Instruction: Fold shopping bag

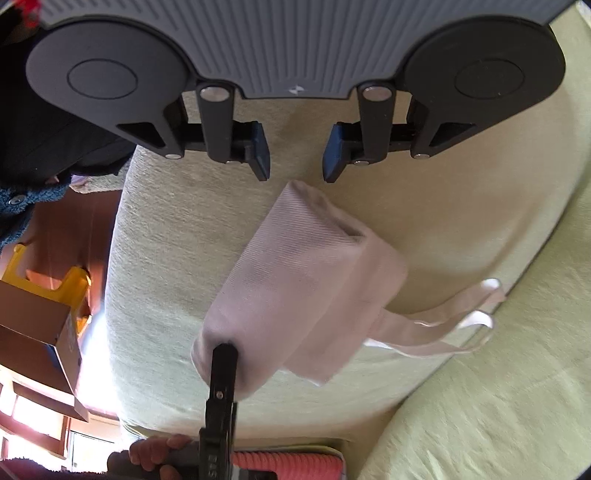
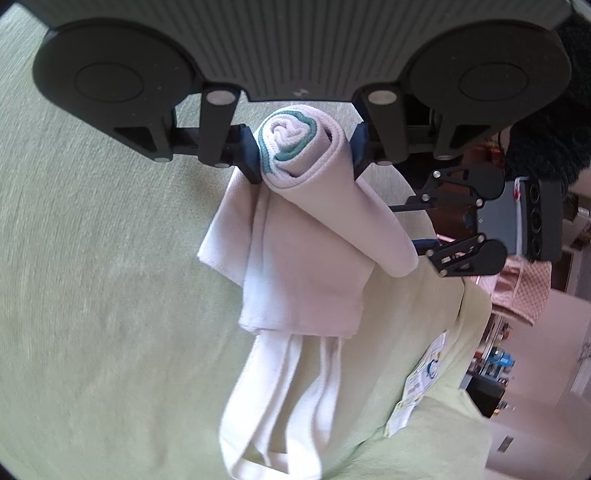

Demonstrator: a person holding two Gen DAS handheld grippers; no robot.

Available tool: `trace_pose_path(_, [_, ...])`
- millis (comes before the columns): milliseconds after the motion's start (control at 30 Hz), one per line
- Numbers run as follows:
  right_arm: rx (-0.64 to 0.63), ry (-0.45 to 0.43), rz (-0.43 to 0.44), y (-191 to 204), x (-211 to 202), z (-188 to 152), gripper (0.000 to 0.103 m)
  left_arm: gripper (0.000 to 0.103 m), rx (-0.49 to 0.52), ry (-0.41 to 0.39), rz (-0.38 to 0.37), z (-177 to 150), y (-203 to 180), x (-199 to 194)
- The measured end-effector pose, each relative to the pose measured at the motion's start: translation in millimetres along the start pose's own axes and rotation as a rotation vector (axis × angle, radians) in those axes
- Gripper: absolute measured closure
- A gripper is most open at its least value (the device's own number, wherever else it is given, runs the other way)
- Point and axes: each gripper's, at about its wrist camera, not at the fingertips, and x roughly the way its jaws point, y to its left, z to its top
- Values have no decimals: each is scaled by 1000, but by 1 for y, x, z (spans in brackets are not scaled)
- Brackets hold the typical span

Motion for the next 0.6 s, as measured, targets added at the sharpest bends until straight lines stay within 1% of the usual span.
trace_pose_path(100, [42,-15,6,-6,1,-1,62,66,12,-63,39,8,-2,-16])
trace_pose_path(233, [106,-59,20,-14,2,-7,63,66,29,-111,35,18,-10,-17])
trace_pose_path(300, [130,-85,25,-17,2,-12,63,66,47,-119,54,23,-16,-10])
trace_pose_path(400, [163,-129,38,-23,0,-19,63,66,43,-125,64,28,-17,-1])
trace_pose_path(600, [264,-218,99,-38,0,-33,64,64,42,-151,88,36,-15,12])
